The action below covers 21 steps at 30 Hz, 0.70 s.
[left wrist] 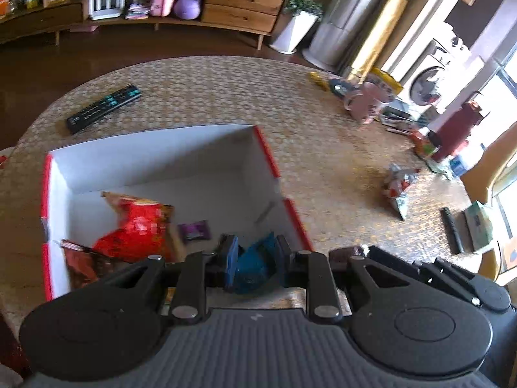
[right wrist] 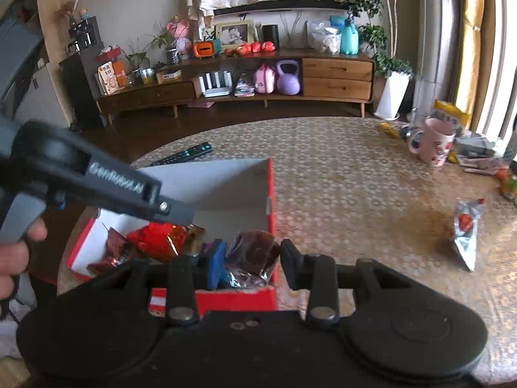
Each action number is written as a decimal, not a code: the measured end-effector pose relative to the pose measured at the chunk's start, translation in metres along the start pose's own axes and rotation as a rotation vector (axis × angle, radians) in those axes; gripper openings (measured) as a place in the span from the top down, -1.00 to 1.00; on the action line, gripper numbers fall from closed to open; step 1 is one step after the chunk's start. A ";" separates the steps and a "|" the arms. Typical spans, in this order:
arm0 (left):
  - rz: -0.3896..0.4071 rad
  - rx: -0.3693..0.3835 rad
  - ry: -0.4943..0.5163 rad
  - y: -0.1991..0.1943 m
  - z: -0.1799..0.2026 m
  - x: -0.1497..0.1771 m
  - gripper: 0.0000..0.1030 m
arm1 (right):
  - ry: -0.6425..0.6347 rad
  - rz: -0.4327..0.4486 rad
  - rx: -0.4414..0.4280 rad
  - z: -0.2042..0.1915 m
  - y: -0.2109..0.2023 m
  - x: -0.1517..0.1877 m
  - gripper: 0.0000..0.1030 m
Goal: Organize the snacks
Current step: 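Carry the cookie packet and jelly cup over the red box, then open both tools to drop the cookie packet and jelly cup into the box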
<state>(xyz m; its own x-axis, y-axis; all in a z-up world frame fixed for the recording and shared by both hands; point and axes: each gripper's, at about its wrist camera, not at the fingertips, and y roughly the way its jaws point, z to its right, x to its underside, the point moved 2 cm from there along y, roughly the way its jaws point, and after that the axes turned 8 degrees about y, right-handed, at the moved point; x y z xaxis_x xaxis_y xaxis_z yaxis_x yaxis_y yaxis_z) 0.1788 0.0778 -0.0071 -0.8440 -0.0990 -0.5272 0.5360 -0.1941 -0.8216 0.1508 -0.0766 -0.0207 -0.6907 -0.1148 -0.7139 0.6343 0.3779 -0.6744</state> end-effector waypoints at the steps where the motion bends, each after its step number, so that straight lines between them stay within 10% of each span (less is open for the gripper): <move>1: 0.002 -0.013 -0.008 0.000 -0.008 0.000 0.53 | -0.007 -0.004 0.000 -0.003 0.005 -0.001 0.31; 21: -0.069 -0.151 0.009 0.040 -0.075 0.027 0.53 | -0.088 -0.197 -0.010 -0.041 0.093 0.028 0.29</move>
<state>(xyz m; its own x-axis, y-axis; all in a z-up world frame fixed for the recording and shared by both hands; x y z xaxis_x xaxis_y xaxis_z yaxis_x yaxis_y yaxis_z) 0.1792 0.1404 -0.0704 -0.8788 -0.0812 -0.4702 0.4748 -0.0512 -0.8786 0.1766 -0.0071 -0.0954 -0.7677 -0.2667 -0.5827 0.4865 0.3493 -0.8008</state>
